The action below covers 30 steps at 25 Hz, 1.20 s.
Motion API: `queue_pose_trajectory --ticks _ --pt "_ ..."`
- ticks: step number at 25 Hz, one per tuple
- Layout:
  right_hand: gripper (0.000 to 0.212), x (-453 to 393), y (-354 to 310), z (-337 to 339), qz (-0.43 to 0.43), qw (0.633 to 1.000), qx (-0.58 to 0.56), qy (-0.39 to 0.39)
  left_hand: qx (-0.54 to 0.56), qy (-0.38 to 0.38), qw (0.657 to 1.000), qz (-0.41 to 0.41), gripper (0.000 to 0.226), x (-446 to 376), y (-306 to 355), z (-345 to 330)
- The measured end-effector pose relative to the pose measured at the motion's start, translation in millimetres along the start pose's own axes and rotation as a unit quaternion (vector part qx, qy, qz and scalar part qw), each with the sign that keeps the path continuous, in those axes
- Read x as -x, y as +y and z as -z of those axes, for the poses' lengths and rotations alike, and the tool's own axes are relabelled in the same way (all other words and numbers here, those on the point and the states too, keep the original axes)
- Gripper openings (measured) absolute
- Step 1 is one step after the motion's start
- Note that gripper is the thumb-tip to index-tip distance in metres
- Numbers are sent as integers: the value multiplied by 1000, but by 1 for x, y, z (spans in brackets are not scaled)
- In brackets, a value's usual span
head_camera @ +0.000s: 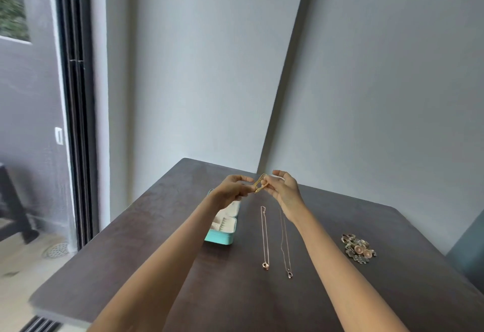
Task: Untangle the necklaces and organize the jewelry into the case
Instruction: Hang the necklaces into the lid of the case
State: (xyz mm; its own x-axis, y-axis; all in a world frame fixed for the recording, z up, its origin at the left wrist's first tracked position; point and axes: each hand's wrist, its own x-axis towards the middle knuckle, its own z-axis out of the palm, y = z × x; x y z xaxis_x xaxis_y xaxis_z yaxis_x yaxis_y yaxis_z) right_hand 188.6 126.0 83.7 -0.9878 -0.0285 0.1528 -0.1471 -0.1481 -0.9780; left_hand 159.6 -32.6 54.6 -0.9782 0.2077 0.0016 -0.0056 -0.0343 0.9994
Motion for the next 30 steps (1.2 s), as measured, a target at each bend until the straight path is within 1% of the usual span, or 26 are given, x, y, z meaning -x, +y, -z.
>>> queue_pose_trajectory --ticks 4,6,7,8,10,11,12,13,15,17,19,21,22,24,27,30 --pt "17 -13 7 -29 5 995 98 -17 -79 10 997 -9 19 8 3 34" --pt "18 -17 13 -41 3 991 130 -30 -83 63 994 -32 24 3 -2 50" --pt "20 -19 17 -46 3 989 141 -36 -83 108 990 -46 28 0 -5 57" --pt "21 -22 21 -50 1 987 156 -42 -107 153 981 -45 30 -3 -9 63" --pt "22 -26 31 -53 -5 980 193 -55 -227 206 952 -8 29 -5 -17 73" --pt "22 -28 36 -53 -4 975 214 -59 -288 208 935 25 27 -6 -20 76" --pt "21 -29 41 -53 -2 970 237 -63 -325 191 924 60 28 -8 -24 79" --pt "21 -31 45 -52 2 965 255 -67 -333 163 924 91 26 -11 -27 81" --pt "19 -34 51 -51 8 958 279 -71 -314 124 932 131 14 -13 -30 83" --pt "19 -34 54 -51 14 953 293 -75 -318 125 929 143 27 -16 -32 85" --pt "20 -32 55 -52 22 948 306 -82 -319 119 929 143 30 -15 -32 85" --pt "20 -29 55 -53 29 947 310 -82 -298 103 938 141 30 -12 -34 85" --pt "19 -26 54 -53 32 947 308 -82 -277 95 946 136 31 -11 -35 85" --pt "18 -22 50 -55 38 950 298 -83 -191 77 971 124 26 -5 -40 86" --pt "16 -16 46 -57 32 955 273 -107 -77 48 993 74 14 9 -51 83" --pt "18 -8 47 -57 1 956 258 -139 -38 84 995 26 14 18 -61 77"
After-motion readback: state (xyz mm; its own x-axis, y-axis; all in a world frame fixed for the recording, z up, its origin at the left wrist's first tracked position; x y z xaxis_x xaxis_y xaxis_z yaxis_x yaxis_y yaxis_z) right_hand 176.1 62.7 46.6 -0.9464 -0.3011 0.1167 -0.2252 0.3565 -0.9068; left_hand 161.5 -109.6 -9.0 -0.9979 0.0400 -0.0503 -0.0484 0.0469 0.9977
